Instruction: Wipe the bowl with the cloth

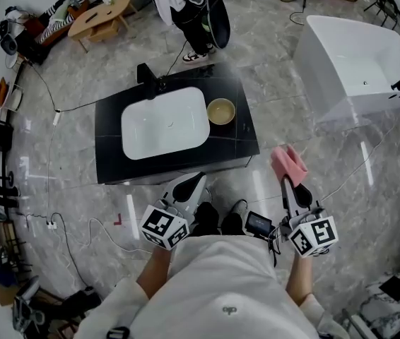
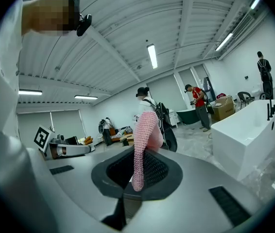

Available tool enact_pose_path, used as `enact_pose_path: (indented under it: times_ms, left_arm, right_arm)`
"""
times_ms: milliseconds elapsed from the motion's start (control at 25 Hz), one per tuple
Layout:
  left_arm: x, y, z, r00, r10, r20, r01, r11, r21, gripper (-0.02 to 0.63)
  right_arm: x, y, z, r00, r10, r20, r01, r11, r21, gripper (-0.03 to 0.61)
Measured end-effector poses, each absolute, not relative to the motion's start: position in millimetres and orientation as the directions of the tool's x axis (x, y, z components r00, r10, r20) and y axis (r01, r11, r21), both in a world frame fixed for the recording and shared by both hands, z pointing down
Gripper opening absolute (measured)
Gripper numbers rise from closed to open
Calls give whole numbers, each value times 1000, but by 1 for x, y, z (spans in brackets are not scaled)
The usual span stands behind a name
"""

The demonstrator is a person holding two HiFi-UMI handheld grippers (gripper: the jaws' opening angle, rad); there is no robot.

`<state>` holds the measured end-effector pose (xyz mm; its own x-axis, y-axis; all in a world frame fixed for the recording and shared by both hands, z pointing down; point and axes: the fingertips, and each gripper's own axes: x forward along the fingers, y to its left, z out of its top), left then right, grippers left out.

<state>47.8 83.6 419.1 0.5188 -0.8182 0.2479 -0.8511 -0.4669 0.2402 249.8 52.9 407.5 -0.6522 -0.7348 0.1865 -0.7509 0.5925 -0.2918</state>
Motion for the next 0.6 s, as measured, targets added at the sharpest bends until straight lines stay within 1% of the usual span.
enact_pose_path:
  times_ms: [280, 600]
  left_arm:
    - [27, 74, 428, 496, -825, 269, -864, -438, 249, 11]
    - [2, 35, 421, 528, -813, 246, -847, -482, 226, 11]
  right_arm:
    - [234, 43, 413, -650, -730, 212, -756, 592, -279, 17]
    - [213, 16, 397, -613, -762, 208, -787, 566, -246, 17]
